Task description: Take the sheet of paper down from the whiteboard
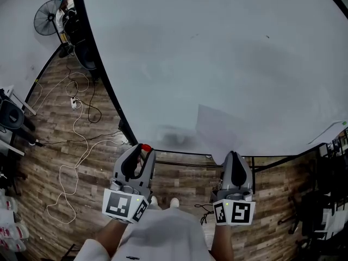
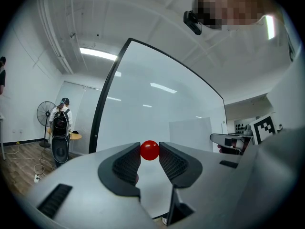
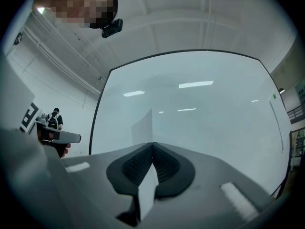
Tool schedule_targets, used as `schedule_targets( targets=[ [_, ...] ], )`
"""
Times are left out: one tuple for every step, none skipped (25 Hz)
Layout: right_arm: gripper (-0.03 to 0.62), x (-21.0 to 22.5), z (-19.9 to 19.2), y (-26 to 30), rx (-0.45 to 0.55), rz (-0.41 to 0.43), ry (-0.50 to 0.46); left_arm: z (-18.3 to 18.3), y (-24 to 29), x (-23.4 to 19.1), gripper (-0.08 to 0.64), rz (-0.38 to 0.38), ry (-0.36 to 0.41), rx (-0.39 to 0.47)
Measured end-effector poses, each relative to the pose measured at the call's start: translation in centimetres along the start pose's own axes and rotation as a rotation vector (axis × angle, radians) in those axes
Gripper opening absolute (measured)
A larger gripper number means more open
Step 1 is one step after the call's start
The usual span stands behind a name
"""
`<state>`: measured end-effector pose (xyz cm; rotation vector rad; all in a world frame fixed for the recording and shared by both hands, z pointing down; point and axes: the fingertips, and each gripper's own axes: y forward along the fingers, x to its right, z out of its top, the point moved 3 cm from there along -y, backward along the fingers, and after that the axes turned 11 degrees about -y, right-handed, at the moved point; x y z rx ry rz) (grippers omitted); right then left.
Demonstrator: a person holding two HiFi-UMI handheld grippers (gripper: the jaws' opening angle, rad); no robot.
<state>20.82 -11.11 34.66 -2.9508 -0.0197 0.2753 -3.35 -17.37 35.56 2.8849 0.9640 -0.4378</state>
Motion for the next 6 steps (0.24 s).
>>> schedule_targets(
  targets=[
    [0.011,0.02,0.03,0.02,0.000,-0.001,-0.002,0.02,0.02,0.01,0.124,-0.001,0.000,0.000],
    [0.011,0.02,0.00,0.05,0.000,-0.003,-0.003,0.01,0.05,-0.03,0.124,-0.001,0.001,0.001],
    [0.011,0.03,-0.07,0.09,0.000,-0.004,-0.004,-0.02,0.09,-0.11,0.124,-0.002,0.003,0.001],
    [0.011,0.03,-0.16,0.14,0.000,-0.006,-0.004,-0.05,0.14,-0.19,0.124,-0.003,0.004,0.002],
    [0.011,0.03,-0.25,0.18,0.001,-0.007,-0.005,-0.08,0.19,-0.28,0.124,-0.003,0.005,0.003],
    [0.011,0.03,-0.35,0.23,0.001,-0.008,-0.005,-0.10,0.24,-0.37,0.124,-0.004,0.006,0.004]
  ],
)
